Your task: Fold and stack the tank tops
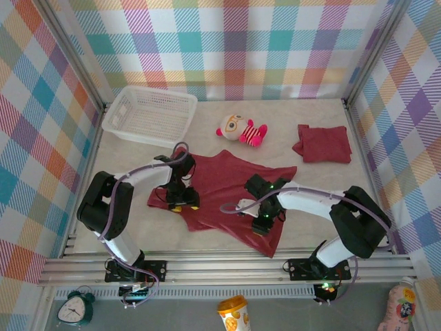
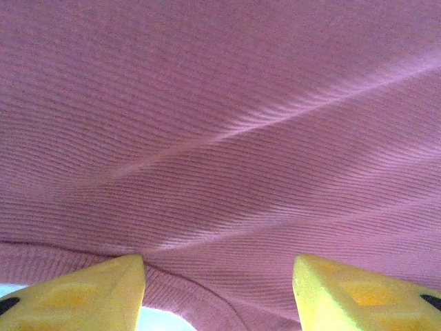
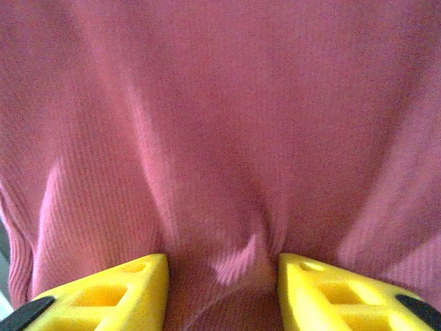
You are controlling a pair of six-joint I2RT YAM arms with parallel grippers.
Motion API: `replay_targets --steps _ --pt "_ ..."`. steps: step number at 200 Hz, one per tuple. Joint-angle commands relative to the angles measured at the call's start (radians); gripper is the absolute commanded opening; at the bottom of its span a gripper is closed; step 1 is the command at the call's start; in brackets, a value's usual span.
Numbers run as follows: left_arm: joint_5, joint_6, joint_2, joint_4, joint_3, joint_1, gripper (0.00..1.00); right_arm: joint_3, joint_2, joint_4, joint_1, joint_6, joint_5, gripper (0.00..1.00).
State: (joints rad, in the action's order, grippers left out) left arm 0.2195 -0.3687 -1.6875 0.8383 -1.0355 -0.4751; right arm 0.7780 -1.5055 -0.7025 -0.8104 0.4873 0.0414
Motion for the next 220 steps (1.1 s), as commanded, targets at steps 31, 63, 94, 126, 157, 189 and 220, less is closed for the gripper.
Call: replay_targets --steps 31,63,94,126,157,189,220 --pt "-0.061 0.116 -0.04 0.078 -0.157 0.045 0.59 -0.024 -0.012 -0.116 -0.038 -0.021 -0.149 0.48" --pt "-0.064 0.143 -0.135 0.036 -0.123 0.065 0.58 -0.039 0.031 -0.144 -0.038 -0.035 -0.231 0.54" --pt "-0.118 0.143 -0.144 0.044 -0.064 0.092 0.56 -0.045 0.03 -0.142 -0.038 -0.056 -0.277 0.58" --pt "-0.158 0.121 -0.08 0.067 0.063 0.14 0.56 -0.027 0.026 -0.123 -0.038 -0.038 -0.247 0.62" --pt "-0.15 0.062 0.03 0.064 0.138 0.187 0.55 -0.004 0.027 -0.123 -0.041 -0.018 -0.191 0.63" --pt "-0.152 0.049 0.058 0.097 0.108 0.187 0.55 -0.011 0.039 -0.139 -0.047 -0.022 -0.184 0.65" --pt "-0.027 0.074 0.106 0.105 0.027 0.166 0.6 0.008 0.182 -0.12 -0.031 -0.08 -0.182 0.71"
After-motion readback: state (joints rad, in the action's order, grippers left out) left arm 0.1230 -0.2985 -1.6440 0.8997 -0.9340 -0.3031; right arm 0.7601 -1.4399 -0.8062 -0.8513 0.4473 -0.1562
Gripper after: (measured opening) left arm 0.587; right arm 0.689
